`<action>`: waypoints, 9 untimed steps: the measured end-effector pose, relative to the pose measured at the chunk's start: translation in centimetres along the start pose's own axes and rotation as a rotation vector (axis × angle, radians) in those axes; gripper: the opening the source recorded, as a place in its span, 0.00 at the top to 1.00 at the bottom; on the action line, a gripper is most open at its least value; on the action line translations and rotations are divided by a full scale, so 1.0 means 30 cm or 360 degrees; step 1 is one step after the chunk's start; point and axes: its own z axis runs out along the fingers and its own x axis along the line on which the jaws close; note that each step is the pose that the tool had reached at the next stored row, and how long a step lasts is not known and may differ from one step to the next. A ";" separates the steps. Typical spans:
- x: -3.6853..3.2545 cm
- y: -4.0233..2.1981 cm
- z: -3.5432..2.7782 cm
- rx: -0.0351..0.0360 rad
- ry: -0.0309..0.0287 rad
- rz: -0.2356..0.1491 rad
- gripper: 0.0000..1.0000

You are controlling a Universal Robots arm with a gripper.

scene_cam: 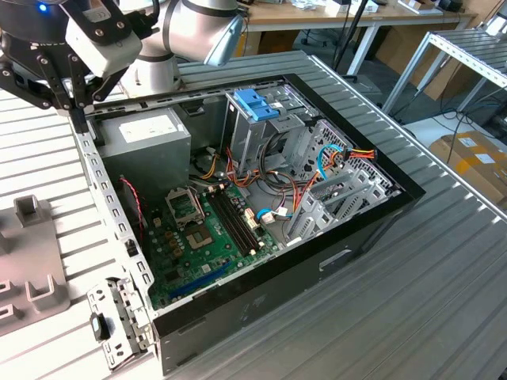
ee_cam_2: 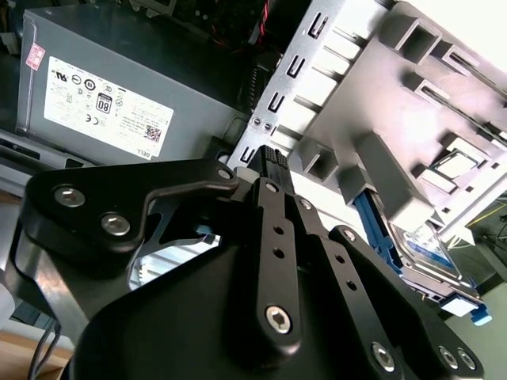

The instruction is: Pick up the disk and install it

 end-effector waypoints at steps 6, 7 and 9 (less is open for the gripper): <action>0.007 0.000 0.000 0.0000 0.00000 0.0000 0.89; 0.008 -0.001 0.000 0.0000 0.00001 0.0000 0.89; 0.010 -0.001 0.000 0.0000 0.00000 0.0000 0.89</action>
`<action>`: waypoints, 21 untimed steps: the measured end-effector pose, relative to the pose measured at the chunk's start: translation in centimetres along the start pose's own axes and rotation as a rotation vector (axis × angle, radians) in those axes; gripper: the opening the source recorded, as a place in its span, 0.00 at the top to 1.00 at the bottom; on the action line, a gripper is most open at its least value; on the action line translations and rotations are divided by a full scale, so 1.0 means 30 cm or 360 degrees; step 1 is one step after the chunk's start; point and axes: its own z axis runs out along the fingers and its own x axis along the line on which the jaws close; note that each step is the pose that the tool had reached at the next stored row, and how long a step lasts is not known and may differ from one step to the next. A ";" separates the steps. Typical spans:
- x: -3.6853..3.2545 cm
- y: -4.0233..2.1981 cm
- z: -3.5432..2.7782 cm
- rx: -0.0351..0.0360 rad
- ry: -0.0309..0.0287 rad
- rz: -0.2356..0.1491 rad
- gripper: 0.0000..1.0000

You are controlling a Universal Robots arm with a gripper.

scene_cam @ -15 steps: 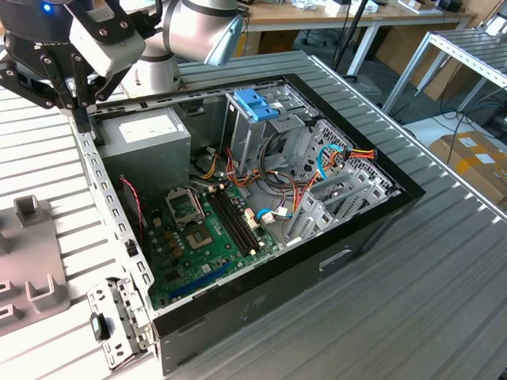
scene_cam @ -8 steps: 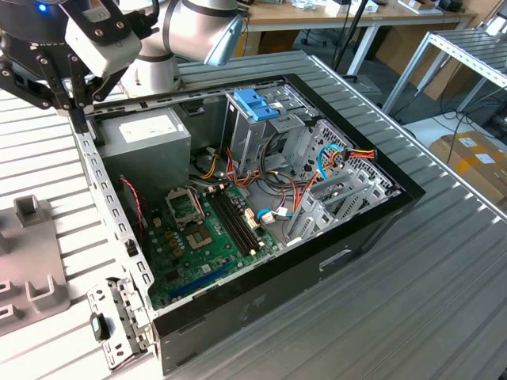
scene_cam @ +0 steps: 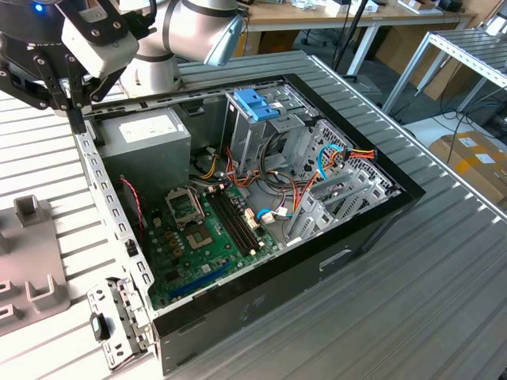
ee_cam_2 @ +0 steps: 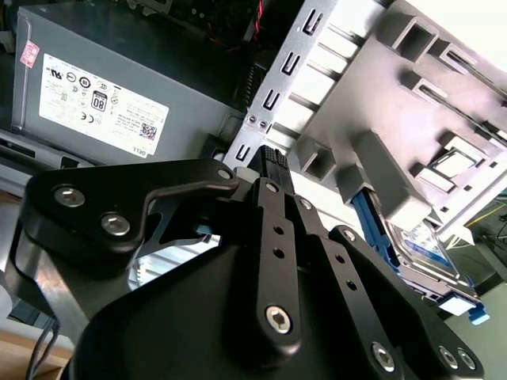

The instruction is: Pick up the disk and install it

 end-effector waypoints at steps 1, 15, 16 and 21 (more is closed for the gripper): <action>0.002 0.000 0.000 0.0000 0.00001 0.0000 0.89; 0.018 -0.001 -0.001 0.0000 0.00001 0.0000 0.89; 0.019 -0.001 -0.001 0.0000 0.00001 0.0000 0.89; 0.026 -0.002 -0.001 0.0000 0.00000 0.0000 0.89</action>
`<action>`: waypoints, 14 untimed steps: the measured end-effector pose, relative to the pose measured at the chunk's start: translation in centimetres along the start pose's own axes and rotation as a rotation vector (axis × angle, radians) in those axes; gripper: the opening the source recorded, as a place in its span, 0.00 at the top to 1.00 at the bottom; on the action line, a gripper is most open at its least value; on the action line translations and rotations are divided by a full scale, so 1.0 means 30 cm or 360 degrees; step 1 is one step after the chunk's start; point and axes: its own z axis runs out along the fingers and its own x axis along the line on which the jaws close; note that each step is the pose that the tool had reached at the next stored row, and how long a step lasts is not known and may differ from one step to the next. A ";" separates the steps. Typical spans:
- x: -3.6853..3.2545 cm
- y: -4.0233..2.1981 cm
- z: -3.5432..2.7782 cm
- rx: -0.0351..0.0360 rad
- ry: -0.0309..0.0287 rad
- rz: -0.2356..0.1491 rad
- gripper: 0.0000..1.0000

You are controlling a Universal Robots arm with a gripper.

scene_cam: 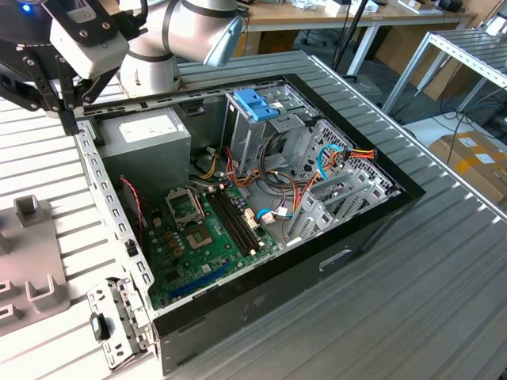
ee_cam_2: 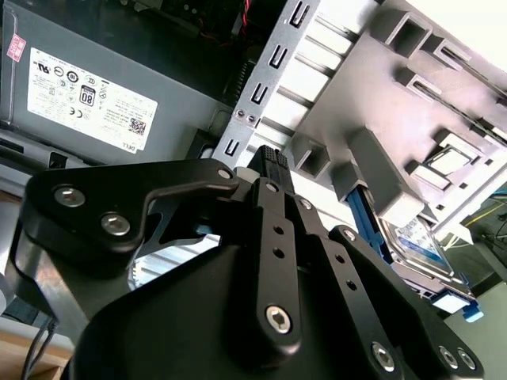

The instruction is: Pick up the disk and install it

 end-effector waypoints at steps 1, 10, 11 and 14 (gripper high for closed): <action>0.001 0.000 0.000 0.0000 0.00000 0.0000 0.89; 0.013 -0.001 0.000 0.0000 0.00001 0.0000 0.89; 0.015 -0.001 0.000 0.0000 0.00000 0.0000 0.89; 0.019 -0.001 -0.001 0.0000 0.00001 0.0000 0.89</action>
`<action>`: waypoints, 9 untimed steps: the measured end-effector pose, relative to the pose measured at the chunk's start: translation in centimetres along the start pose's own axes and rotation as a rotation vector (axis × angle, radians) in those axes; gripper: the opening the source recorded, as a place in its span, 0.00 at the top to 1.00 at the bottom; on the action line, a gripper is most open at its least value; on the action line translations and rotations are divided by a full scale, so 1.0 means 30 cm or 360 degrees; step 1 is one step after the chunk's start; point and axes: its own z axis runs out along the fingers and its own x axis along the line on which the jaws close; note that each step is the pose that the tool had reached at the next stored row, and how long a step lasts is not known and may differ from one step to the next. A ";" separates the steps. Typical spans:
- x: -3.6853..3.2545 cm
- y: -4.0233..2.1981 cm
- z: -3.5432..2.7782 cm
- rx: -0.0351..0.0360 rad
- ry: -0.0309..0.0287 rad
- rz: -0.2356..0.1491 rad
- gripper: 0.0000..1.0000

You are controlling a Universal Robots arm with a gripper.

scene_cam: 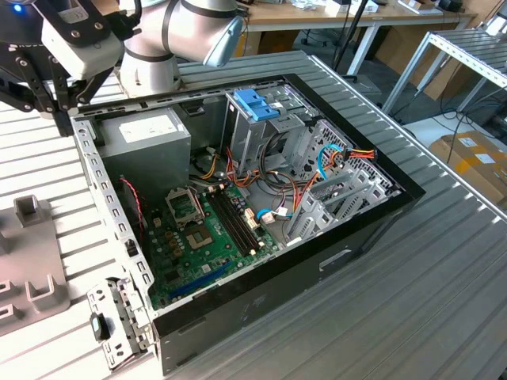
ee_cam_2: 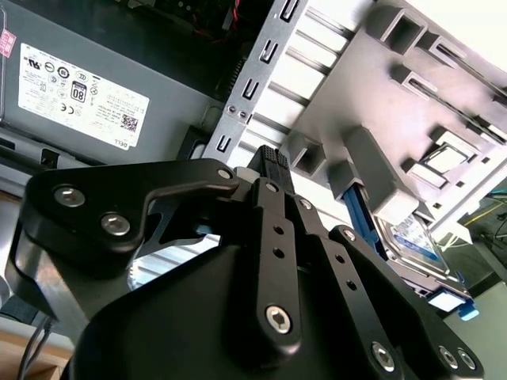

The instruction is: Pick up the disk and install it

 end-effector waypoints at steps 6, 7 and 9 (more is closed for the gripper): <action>0.008 -0.001 0.000 0.0000 0.00000 0.0000 0.89; 0.009 -0.001 0.000 0.0000 0.00000 0.0000 0.89; 0.012 -0.001 0.000 0.0000 0.00001 0.0000 0.89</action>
